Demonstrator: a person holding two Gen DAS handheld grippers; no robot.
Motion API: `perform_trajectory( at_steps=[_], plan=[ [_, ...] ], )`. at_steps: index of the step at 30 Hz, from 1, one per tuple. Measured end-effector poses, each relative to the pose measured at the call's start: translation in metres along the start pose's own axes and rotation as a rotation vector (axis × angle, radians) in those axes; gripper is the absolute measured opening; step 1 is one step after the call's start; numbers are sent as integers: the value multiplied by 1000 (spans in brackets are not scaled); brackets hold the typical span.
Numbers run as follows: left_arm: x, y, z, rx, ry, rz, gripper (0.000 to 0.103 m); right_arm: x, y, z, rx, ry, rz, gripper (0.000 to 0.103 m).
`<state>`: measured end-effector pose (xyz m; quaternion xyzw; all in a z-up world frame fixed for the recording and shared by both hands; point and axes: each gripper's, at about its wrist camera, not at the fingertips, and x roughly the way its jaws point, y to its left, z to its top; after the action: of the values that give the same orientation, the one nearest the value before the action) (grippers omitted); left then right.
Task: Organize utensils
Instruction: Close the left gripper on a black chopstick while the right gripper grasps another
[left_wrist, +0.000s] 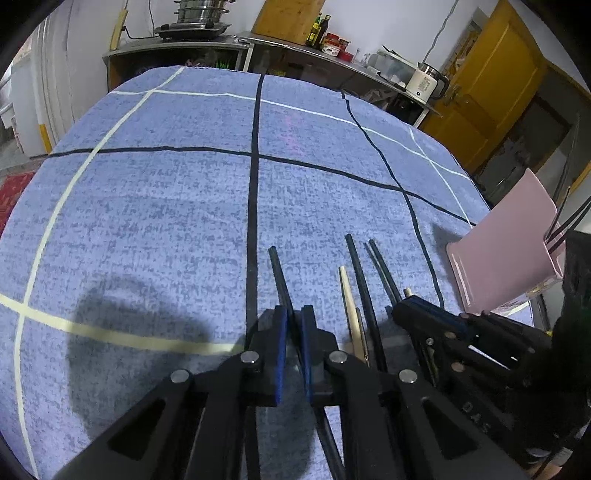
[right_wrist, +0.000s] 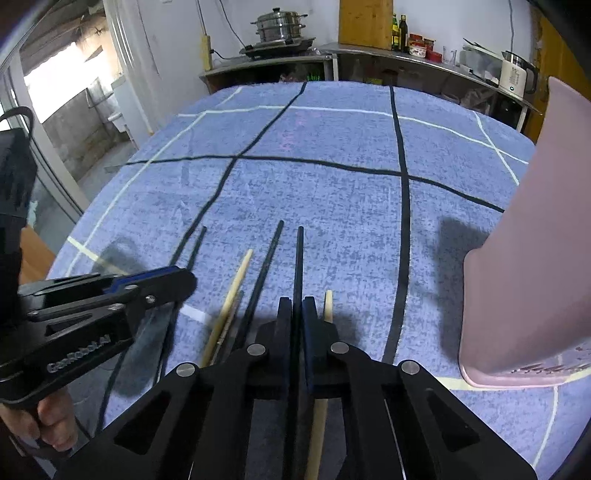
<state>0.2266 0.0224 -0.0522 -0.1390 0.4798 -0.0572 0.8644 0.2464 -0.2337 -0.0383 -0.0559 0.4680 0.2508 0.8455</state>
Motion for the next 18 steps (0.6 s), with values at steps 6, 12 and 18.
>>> perform_trajectory(
  at_steps=[6,12,18],
  plan=[
    [-27,-9,6,28,-61,-42,6,-30,-1,3,16,-66,13,5],
    [-75,-17,16,67,-154,-70,5,-77,-2,8,30,-167,28,5],
    [-120,-24,22,104,-235,-87,5,-125,-4,11,43,-268,29,5]
  ],
)
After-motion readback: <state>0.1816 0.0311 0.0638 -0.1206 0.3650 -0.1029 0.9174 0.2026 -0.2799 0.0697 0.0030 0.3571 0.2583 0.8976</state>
